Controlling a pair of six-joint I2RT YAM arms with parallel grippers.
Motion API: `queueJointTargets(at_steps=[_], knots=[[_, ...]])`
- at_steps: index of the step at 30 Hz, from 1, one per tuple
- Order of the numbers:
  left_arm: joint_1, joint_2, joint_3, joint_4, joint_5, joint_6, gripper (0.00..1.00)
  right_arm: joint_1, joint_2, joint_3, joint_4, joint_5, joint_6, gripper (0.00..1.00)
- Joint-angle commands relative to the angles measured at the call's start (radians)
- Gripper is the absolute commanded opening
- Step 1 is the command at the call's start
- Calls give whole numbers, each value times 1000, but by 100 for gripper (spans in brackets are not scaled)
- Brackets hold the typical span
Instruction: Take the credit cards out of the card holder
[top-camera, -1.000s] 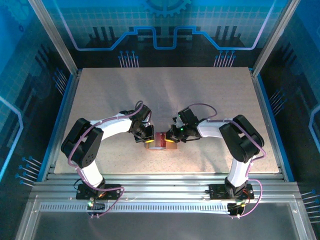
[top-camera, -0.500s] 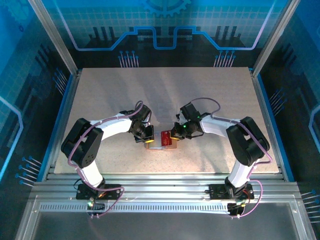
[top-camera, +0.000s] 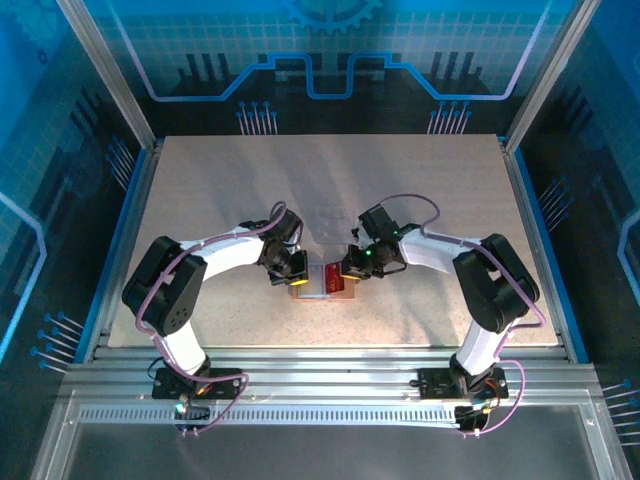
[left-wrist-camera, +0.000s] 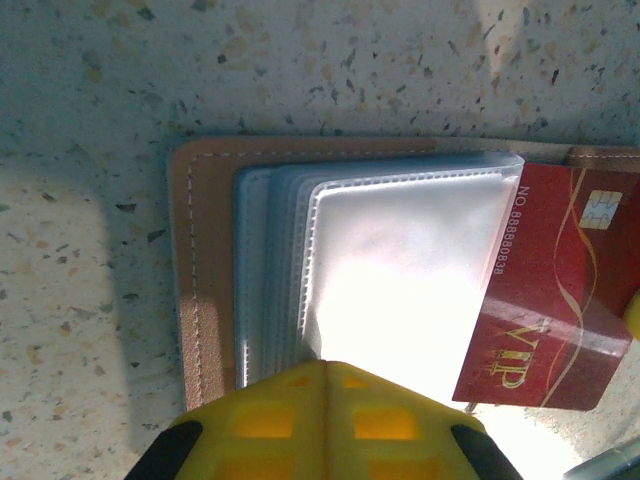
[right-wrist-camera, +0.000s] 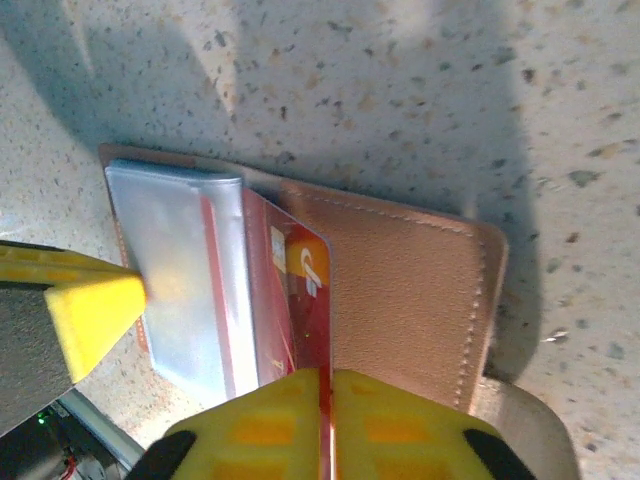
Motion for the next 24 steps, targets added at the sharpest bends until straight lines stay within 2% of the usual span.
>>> queueJointTargets(at_steps=[1,9,24], knots=[[-5,24,5,-59,-13,20,6,19,-34,-2,16,-29,40,14],[-5,20,3,-59,-13,19,6,26,-70,-27,15,-30,64,15],[-4,14,4,-59,-13,19,6,35,-25,-30,48,-53,77,13]])
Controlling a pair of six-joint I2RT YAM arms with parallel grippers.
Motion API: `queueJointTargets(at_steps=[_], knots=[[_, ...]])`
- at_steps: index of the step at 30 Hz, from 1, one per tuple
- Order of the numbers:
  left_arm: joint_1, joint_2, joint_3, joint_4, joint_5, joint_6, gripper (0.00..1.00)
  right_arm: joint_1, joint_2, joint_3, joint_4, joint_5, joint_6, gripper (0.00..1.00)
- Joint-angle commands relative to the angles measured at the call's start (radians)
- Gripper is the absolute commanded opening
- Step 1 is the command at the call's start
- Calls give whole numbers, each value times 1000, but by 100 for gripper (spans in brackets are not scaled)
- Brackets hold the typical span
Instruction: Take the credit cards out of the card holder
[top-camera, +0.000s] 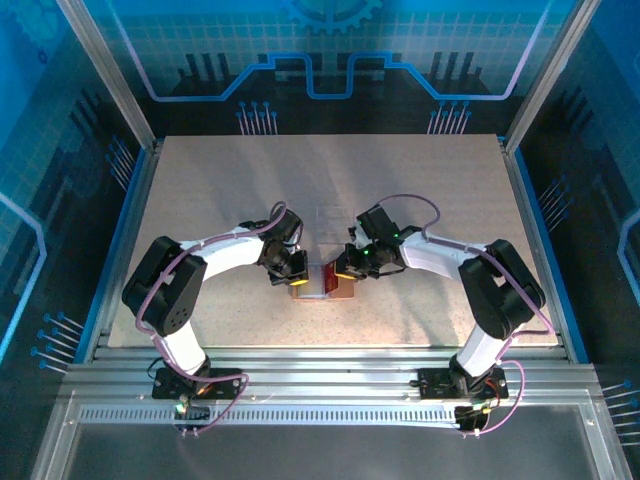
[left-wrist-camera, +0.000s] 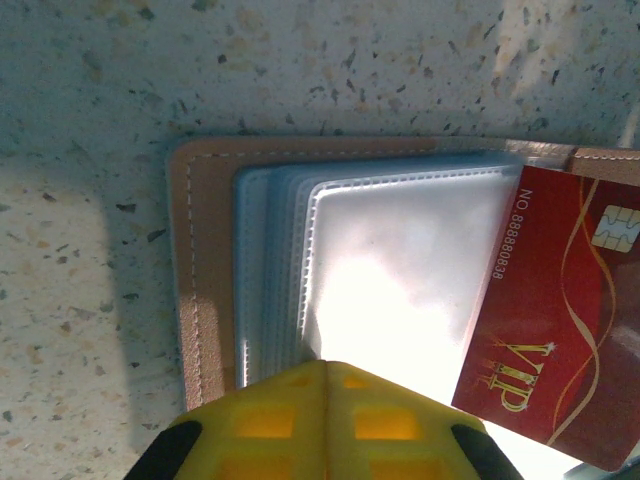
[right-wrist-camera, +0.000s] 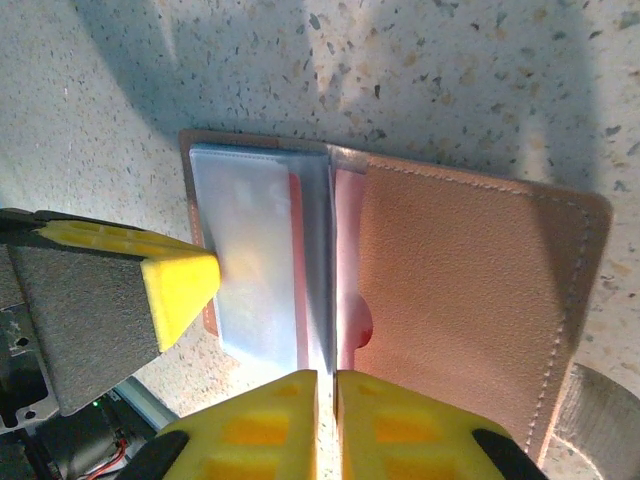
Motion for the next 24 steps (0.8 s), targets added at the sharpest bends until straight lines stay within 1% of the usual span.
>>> queueJointTargets(at_steps=[1,8,11,17,24], knots=[[-4,14,5,-59,-14,18,6,12,22,-13,5,-19,13,12],[-5,9,2,-59,-16,17,7,12,28,-10,-5,-9,7,12],[-5,3,3,-59,-19,17,7,11,28,-7,-9,-7,5,9],[-5,-19,9,-62,-22,15,9,12,-15,7,-35,16,-2,4],[-3,-51,47,-83,-21,15,9,6,-78,58,-118,42,-33,4]])
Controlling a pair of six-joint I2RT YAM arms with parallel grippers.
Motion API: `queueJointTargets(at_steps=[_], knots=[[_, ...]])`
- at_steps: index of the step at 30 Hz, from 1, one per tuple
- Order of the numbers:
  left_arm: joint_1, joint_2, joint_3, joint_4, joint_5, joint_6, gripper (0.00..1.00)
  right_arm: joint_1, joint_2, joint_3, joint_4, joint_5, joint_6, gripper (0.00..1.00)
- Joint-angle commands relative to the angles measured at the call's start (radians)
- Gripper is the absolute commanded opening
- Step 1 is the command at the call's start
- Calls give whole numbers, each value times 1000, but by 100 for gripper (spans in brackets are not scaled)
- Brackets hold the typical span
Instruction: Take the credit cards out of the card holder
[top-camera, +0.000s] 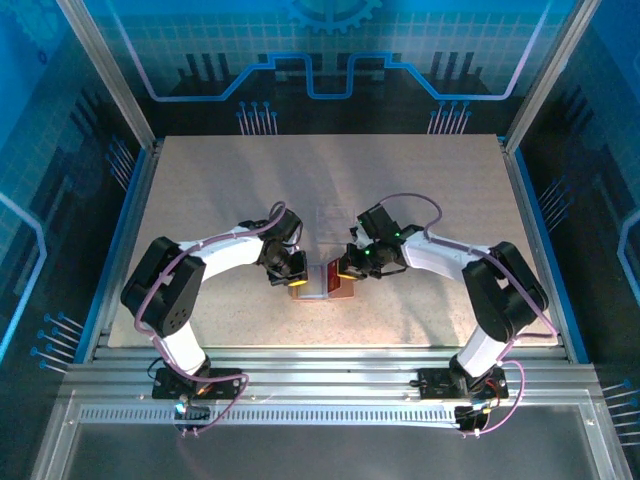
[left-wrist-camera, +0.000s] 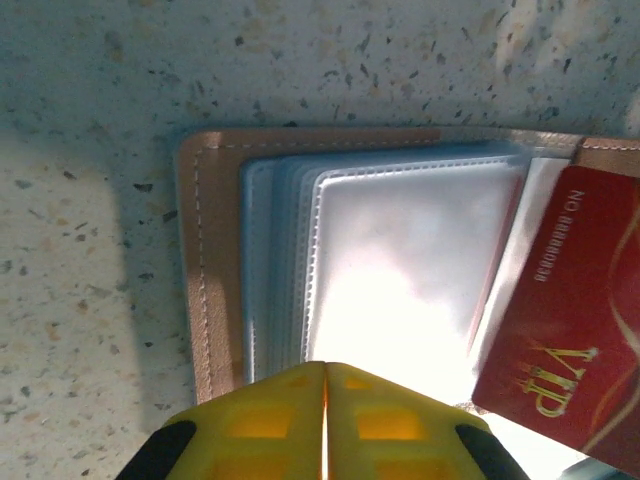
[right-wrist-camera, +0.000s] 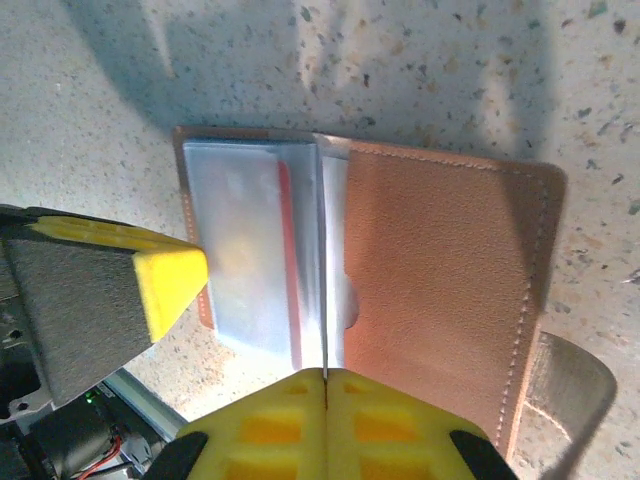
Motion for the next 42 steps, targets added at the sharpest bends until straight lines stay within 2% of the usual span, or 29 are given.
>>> queueJointTargets(at_steps=[1,7,11,14,22,28,36,42], knots=[[-5,-45,43,-52,-15,15,9,4,-54,53,-70,22,-29,4],[-4,-70,61,-65,-25,17,10,-15,-72,138,-173,46,-112,4],[-4,-86,57,-65,-36,18,11,-33,-70,200,-220,43,-250,4],[2,-96,46,-63,-45,19,11,-40,-62,253,-250,40,-440,4],[19,-140,1,-28,-44,17,14,-45,20,421,-411,128,-1081,0],[47,-214,-54,1,-49,15,21,-52,113,568,-516,134,-1432,0],[82,-288,-122,7,-56,7,22,-68,275,813,-686,156,-1674,0],[95,-304,-143,14,-52,-2,23,-84,417,1018,-851,183,-1738,0]])
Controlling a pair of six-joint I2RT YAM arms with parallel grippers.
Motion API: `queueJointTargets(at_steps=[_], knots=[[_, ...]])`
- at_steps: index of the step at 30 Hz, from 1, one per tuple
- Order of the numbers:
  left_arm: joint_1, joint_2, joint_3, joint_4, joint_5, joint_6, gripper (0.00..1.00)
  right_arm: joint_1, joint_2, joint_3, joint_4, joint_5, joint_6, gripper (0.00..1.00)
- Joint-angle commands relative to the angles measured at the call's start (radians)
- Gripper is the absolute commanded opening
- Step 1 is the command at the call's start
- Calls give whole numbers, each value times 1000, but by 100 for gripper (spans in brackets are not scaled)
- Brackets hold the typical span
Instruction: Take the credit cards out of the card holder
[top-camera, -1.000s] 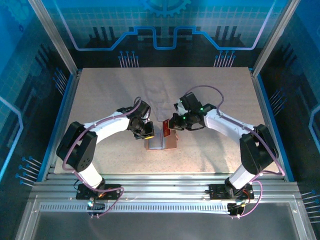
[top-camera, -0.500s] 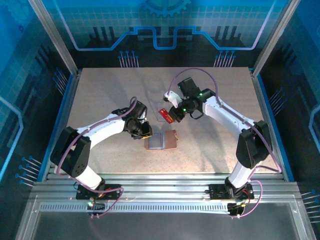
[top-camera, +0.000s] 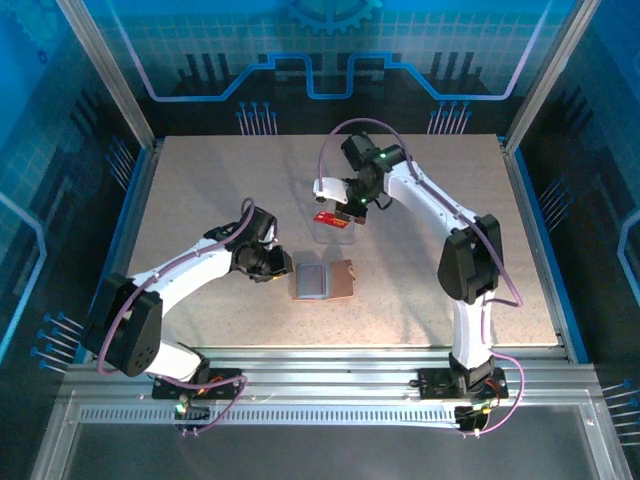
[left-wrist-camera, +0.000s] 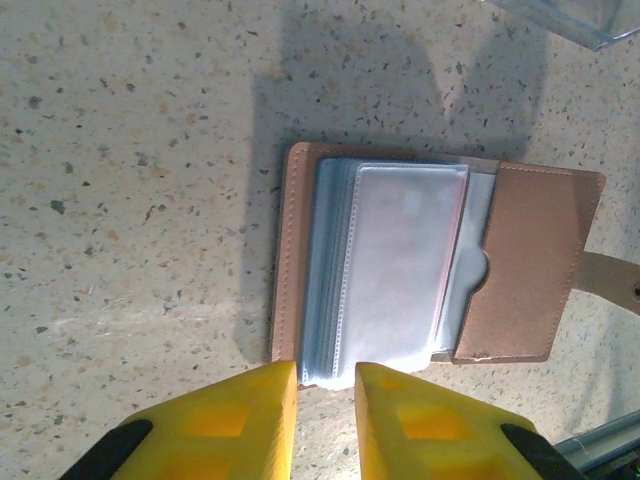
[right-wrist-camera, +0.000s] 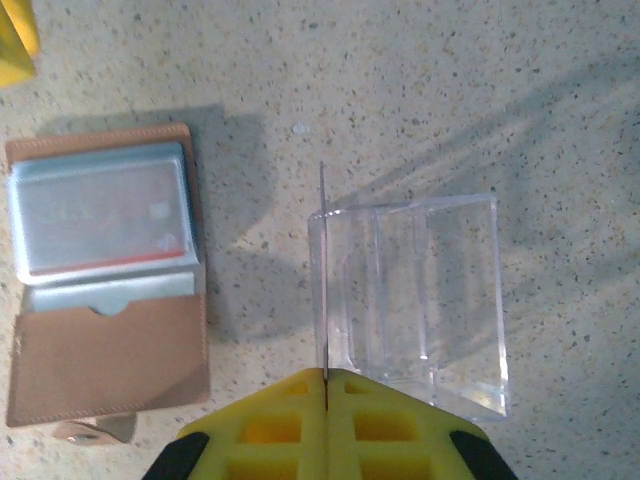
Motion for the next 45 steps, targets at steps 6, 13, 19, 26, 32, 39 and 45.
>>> queueJointTargets(at_steps=[6,13,19,26,32,39,45], knots=[[14,-10,-8,8,-4,3,23,-24,147,209,-219,57,-111,0],[19,-8,-10,5,-4,1,23,-26,244,295,-240,85,-89,0],[22,-9,-8,-4,-4,4,23,-26,331,361,-288,91,-70,0],[27,-14,-18,-4,-2,5,23,-24,357,360,-323,55,-88,0],[28,-21,-25,-1,-1,2,23,-20,377,362,-353,37,-100,0],[28,-23,-22,-2,3,4,23,-16,394,379,-361,41,-86,13],[28,-15,-14,2,13,4,24,-21,323,368,-283,48,-52,19]])
